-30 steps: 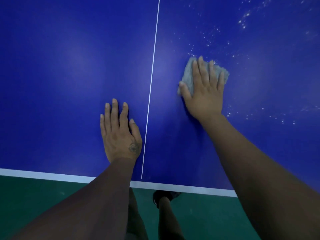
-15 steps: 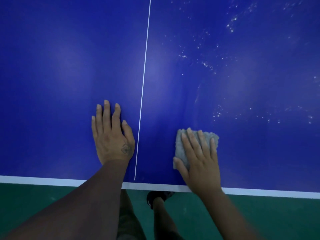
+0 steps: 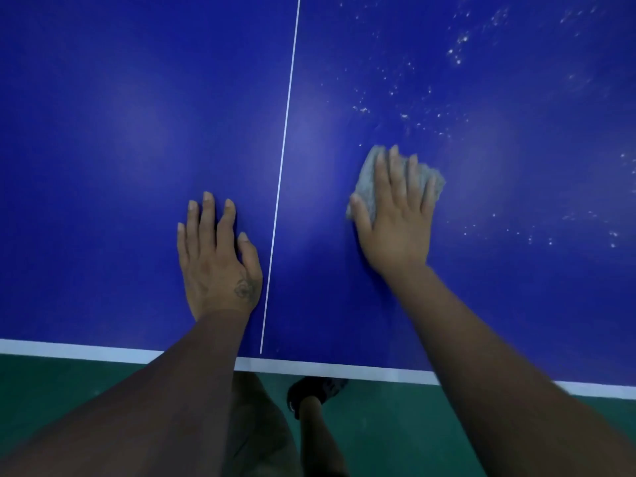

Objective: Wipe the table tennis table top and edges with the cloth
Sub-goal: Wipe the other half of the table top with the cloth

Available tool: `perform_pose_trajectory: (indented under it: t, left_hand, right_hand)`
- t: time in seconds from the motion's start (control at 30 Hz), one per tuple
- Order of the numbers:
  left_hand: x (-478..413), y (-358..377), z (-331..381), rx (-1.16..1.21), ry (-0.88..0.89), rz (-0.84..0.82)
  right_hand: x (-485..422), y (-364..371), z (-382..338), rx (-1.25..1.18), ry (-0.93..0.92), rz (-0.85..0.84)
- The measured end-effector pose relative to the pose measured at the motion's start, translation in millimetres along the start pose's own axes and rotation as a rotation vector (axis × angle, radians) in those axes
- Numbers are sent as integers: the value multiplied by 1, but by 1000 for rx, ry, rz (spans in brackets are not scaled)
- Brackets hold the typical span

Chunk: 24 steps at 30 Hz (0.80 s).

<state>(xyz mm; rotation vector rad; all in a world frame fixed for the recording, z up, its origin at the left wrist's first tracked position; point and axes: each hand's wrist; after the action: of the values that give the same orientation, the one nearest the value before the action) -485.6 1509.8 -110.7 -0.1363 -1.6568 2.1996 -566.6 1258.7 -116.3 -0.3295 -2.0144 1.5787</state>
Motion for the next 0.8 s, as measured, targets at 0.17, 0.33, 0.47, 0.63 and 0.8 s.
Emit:
perform_pose_trajectory:
  t: [0.17,0.33,0.47,0.63,0.8]
  left_hand:
    - [-1,0,-1,4,12,15]
    - [-1,-1,-1,-10,-3,-10]
    - [-2,0,-1,-20,-6,-23]
    - [-2,3,-2,-32,0,8]
    - [-2,4,-1,-5,7,45]
  right_hand:
    - [96,37,-9,39,-149,-50]
    - [82,33,-18,94,-244,-67]
    - [-15,4,-24,88,-287,-42]
    - [-108,-19,-56,-4,-125,-105]
    - [-50,-4,-75,81,-340,-46]
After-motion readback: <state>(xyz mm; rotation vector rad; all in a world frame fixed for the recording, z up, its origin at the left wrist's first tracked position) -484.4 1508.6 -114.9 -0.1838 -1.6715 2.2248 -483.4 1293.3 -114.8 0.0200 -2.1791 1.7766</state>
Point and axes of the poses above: each hand's wrist, its own x-axis away from the middle knuckle, its own y-axis out of the palm, z = x × y, and after that the axes turned 14 degrees about -z, right-handed
